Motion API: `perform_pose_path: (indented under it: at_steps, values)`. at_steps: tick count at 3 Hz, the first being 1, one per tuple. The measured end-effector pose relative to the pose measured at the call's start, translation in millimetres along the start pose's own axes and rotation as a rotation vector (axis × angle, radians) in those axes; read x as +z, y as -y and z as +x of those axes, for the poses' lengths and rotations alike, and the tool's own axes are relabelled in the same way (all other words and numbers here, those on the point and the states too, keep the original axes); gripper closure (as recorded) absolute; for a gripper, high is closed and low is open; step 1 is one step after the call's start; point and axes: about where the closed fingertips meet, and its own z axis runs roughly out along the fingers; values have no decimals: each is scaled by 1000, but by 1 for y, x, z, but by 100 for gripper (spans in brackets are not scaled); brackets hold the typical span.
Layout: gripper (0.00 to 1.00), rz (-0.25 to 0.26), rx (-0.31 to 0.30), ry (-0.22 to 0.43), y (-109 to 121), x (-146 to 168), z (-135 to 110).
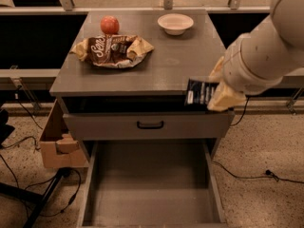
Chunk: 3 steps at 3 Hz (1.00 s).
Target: Pick rxbar blueberry from middle drawer and place on counter
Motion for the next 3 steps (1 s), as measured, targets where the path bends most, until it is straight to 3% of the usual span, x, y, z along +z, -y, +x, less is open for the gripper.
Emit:
perform_pose_path:
  at_steps: [1, 2, 3]
  values:
    - [100, 144, 35, 28, 50, 7, 13]
    - [100, 201, 8, 63, 93, 40, 22]
    - [100, 210, -41, 120, 130, 89, 16]
